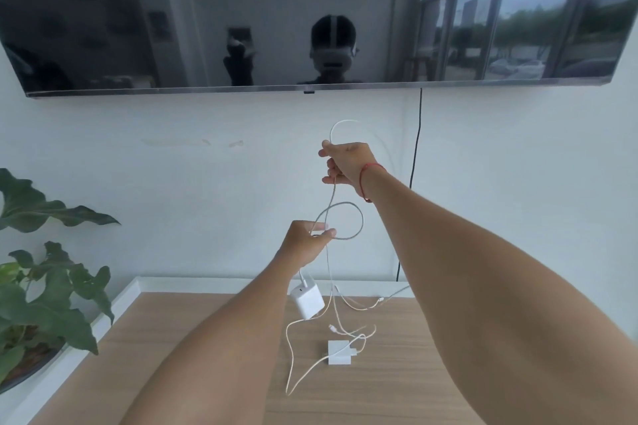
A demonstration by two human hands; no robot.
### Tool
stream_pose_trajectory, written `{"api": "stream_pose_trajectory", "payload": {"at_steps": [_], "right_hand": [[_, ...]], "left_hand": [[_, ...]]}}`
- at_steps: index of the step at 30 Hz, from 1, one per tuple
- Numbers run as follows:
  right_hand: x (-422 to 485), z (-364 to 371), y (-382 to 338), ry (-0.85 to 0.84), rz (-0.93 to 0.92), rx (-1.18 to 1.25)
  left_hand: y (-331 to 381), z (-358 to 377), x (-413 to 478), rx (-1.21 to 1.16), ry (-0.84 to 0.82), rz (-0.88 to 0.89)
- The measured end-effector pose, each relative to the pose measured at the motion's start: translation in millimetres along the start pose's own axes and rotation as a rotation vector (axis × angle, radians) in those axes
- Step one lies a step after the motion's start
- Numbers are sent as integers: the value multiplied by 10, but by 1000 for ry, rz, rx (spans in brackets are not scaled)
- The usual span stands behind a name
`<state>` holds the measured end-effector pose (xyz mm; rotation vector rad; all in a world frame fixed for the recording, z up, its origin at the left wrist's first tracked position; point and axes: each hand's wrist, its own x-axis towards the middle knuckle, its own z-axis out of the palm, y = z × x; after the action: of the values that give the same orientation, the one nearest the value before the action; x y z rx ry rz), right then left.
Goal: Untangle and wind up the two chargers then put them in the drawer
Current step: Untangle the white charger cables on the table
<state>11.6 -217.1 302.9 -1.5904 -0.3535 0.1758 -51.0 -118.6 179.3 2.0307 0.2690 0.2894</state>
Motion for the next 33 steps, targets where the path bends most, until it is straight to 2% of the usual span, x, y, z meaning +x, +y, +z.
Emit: {"api": "stream_pose_trajectory", "payload": {"at_steps": [2,5,9,12,16,18,21,24,27,33], "right_hand": [[-15,-2,-9,8,-4,16],[-15,-55,63,8,5,-20],[-31,-95,454,-94,192,-52],[-82,-47,778,-166,327,-46],[-223,69,996,-404,380,-472],[-245,144,1069,-434,371,-544],[-202,214,1160,-329,348,-480],[-89,177,1149,-230,240,-499],[-10,126,991,-101,152,-322],[147,37,681,76,34,-141]], "left_hand": [[-7,20,23,29,10,29],[2,8,71,-37,65,-28],[-27,-78,171,-276,150,-143],[-25,-159,179,-341,182,-134],[25,-219,184,-368,212,-108],[61,-230,180,-351,223,-105],[85,-264,178,-301,249,-98],[41,-303,186,-224,256,-82],[-17,-328,203,-179,264,-64],[-80,-309,148,-146,254,-82]]}}
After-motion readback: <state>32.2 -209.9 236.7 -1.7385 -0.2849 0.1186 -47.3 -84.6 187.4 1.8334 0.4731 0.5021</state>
